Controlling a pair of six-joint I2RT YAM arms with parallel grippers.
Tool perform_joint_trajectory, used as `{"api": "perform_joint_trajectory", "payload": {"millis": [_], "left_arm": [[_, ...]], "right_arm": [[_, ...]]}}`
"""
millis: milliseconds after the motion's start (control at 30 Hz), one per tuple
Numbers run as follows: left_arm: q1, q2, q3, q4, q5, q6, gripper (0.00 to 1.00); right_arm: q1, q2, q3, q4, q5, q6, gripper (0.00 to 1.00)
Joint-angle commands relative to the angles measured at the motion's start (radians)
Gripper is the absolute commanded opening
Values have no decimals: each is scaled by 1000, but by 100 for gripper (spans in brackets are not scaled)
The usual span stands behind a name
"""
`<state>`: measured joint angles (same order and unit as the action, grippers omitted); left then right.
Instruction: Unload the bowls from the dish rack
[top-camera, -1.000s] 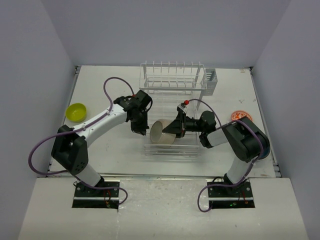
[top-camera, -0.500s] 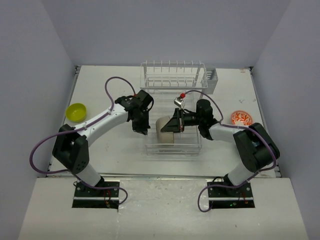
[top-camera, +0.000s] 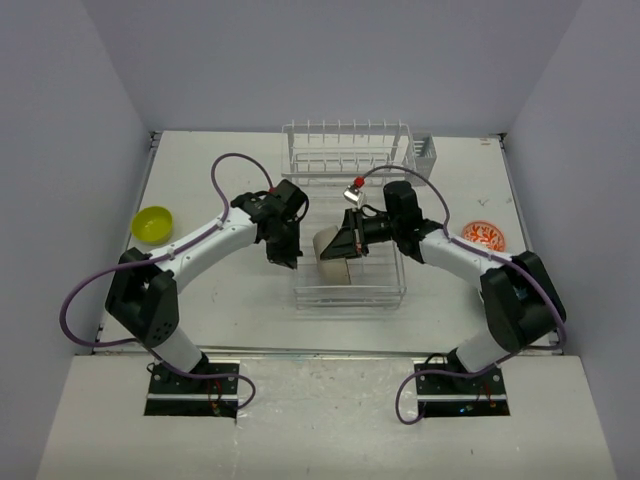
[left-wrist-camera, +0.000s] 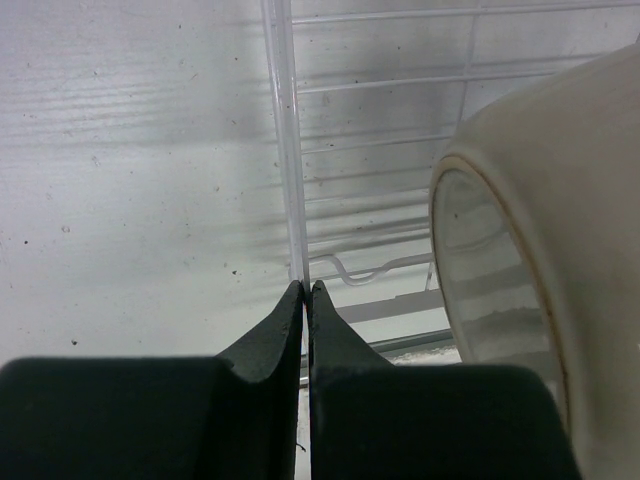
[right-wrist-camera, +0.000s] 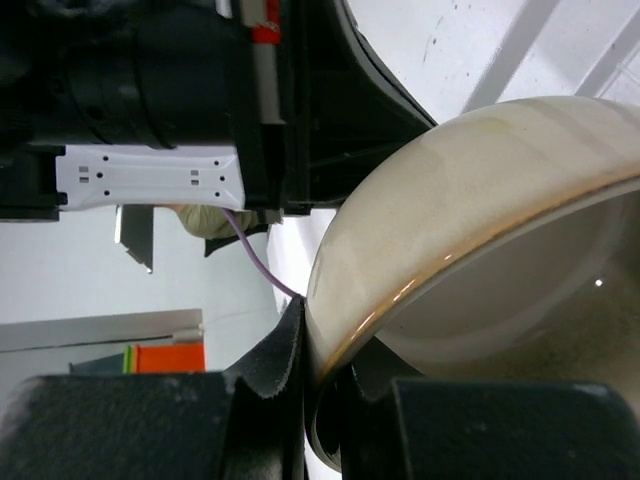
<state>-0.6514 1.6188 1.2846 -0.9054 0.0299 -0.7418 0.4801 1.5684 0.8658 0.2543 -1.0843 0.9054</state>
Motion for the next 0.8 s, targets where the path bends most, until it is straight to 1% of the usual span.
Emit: {"api": "perform_joint_trajectory", "payload": {"millis": [0,133,167,333,400,467,500,533,600,667,767], "left_arm": [[-11,13,2,77,7,-16,0],[-11,13,-1,80,5,-18,0],[-11,13,1,80,4,-18,0],[-10,-2,1,80,-1,-19,0],[-10,-7,2,77,-12,-19,5],[-10,-14,2,68,-24,-21,6],[-11,-16,2,68,-25,-21,6],[-10,-17,-1,66,-25,-19,4],[-10,-19,-8,66,-25,-19,0],[-8,-20,-19,71,-25,-21,0],[-10,-22,-30,79,-24,-21,0]], "right_arm": [[5,-105,143,-166,4,-141,0],[5,-130,199,-260,20,-209,0],[5,-137,220,-317,33,-229,0],[5,-165,249,-403,57,-270,0],[6,-189,259,-449,76,-281,0],[5,-208,277,-487,92,-309,0],[5,-217,291,-554,110,-325,0],[5,-234,305,-585,136,-356,0],[5,-254,341,-671,173,-384,0],[5,-277,378,-749,221,-419,0],[5,-312,421,-813,276,-447,0]]}}
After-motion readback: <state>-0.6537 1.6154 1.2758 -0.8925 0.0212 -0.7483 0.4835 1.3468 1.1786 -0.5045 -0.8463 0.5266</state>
